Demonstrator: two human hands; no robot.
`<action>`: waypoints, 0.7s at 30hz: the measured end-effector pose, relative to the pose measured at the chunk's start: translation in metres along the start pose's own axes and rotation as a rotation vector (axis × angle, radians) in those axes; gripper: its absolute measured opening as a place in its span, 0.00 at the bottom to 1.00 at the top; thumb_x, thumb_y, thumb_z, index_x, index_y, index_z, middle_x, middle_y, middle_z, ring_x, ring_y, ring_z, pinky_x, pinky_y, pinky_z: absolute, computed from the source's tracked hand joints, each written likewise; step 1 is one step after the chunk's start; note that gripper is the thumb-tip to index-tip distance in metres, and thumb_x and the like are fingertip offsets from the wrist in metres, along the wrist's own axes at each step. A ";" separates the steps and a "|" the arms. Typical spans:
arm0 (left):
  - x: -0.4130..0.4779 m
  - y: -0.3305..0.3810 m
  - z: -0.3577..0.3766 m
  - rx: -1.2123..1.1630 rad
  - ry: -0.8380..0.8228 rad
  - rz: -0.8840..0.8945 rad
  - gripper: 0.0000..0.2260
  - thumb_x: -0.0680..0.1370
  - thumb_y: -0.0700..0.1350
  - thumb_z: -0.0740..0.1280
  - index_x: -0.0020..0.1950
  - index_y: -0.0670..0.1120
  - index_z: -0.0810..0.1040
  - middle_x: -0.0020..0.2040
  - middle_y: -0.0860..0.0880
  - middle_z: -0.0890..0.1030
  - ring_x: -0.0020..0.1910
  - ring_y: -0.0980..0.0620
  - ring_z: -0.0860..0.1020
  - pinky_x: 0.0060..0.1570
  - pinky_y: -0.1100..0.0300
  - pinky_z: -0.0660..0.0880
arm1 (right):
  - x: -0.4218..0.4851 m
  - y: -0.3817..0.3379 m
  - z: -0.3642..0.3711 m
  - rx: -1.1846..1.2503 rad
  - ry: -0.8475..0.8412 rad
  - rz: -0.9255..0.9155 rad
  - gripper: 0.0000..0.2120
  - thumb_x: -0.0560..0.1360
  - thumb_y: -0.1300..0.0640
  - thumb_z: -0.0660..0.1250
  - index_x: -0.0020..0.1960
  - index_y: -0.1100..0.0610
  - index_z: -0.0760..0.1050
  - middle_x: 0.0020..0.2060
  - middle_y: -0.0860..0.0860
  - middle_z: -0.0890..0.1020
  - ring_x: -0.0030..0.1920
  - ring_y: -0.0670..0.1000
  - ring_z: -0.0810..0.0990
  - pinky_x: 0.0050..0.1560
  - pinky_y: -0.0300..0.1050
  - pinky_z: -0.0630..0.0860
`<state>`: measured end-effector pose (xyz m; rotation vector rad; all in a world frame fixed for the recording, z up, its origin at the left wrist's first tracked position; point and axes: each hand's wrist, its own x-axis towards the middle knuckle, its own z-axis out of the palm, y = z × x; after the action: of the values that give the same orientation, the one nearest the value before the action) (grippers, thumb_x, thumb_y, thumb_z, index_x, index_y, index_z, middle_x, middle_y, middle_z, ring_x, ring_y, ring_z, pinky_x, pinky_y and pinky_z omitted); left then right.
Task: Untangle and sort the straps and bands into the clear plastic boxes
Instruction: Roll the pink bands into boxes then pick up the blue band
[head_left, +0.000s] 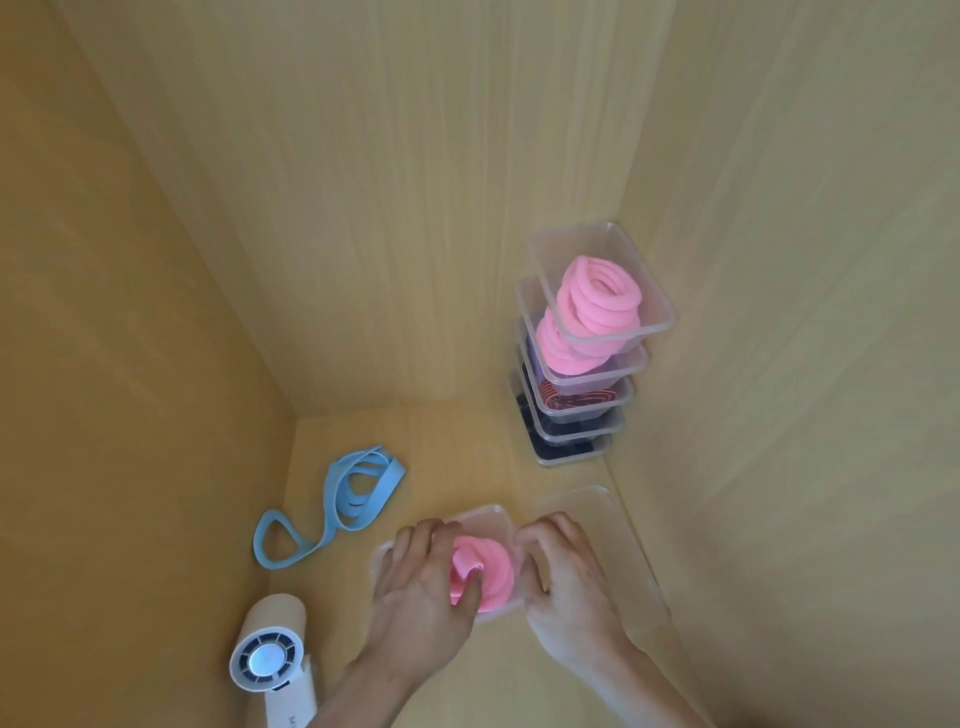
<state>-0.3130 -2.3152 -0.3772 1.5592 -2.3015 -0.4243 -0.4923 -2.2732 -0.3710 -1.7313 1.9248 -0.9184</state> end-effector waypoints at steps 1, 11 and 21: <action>0.001 0.003 0.003 0.013 0.020 -0.007 0.22 0.74 0.60 0.58 0.66 0.54 0.74 0.62 0.57 0.73 0.63 0.53 0.71 0.59 0.59 0.64 | -0.001 0.004 -0.003 -0.010 0.033 0.028 0.07 0.73 0.59 0.62 0.46 0.48 0.74 0.46 0.39 0.72 0.51 0.43 0.74 0.52 0.41 0.73; 0.008 0.012 0.032 0.194 -0.178 0.137 0.41 0.74 0.73 0.56 0.79 0.49 0.64 0.80 0.41 0.59 0.79 0.40 0.53 0.74 0.41 0.47 | -0.024 0.042 0.000 -0.431 -0.027 0.410 0.13 0.64 0.46 0.76 0.39 0.51 0.76 0.41 0.49 0.76 0.45 0.54 0.79 0.46 0.49 0.77; 0.007 0.005 0.038 0.236 -0.183 0.136 0.39 0.73 0.74 0.56 0.74 0.47 0.70 0.78 0.42 0.64 0.75 0.39 0.62 0.73 0.40 0.50 | -0.029 0.044 0.023 -0.516 -0.033 0.341 0.18 0.53 0.46 0.82 0.33 0.50 0.76 0.36 0.48 0.75 0.38 0.51 0.79 0.36 0.46 0.78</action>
<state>-0.3363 -2.3177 -0.4087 1.5088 -2.6632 -0.2787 -0.5039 -2.2483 -0.4218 -1.5659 2.4838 -0.2812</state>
